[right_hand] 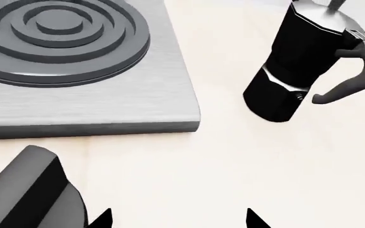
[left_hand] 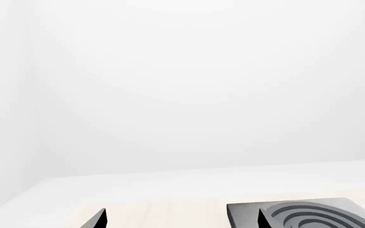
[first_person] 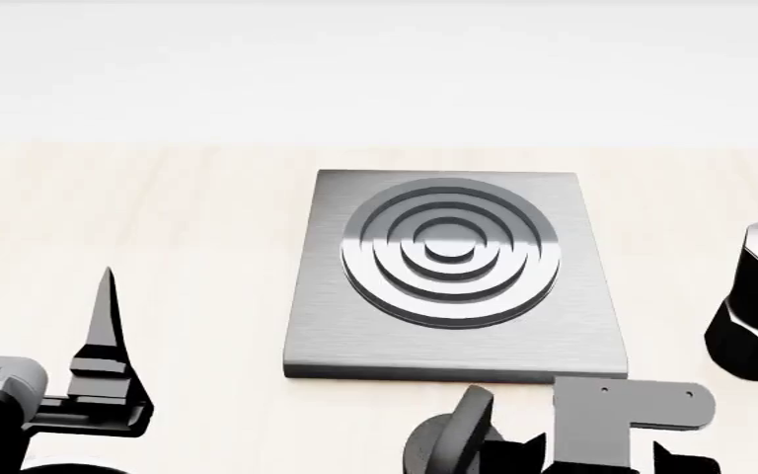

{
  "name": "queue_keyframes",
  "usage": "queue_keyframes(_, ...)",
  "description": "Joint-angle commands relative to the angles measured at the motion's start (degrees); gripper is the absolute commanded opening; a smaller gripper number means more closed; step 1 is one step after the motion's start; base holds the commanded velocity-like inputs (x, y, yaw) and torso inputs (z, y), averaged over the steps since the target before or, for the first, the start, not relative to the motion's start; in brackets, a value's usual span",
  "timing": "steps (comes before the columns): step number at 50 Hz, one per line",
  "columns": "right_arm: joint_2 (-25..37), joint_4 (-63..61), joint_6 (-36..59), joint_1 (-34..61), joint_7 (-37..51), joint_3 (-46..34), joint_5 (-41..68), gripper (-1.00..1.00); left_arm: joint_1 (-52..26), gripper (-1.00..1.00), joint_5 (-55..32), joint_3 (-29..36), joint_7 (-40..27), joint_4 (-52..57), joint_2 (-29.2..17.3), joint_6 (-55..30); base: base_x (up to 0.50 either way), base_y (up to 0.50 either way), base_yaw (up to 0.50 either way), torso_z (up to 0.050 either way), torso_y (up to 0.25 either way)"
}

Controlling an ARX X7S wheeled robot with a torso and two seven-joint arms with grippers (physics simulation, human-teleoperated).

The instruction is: Turn on the stove.

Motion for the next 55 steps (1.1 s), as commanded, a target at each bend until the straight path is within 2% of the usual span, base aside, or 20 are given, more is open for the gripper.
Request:
queue_keyframes(1, 0.3, -3.3, 0.5, -0.2, 1.9, 1.5, -0.5, 1.0, 0.0, 1.0, -0.3, 0.0, -0.2, -0.1, -0.2, 0.2, 0.0, 0.0, 0.0, 0.0, 0.0)
queue_keyframes(25, 0.4, -12.7, 5.3, 0.8, 3.7, 1.2, 1.0, 1.0, -0.2, 1.0, -0.8, 0.1, -0.8, 0.1, -0.5, 0.0, 0.0, 0.0, 0.0, 0.0, 0.0)
queue_keyframes(55, 1.4, -20.1, 6.5, 2.0, 5.2, -2.3, 1.6, 1.0, -0.1, 1.0, -1.1, 0.6, -1.3, -0.1, -1.0, 0.4, 0.0, 0.0, 0.0, 0.0, 0.0)
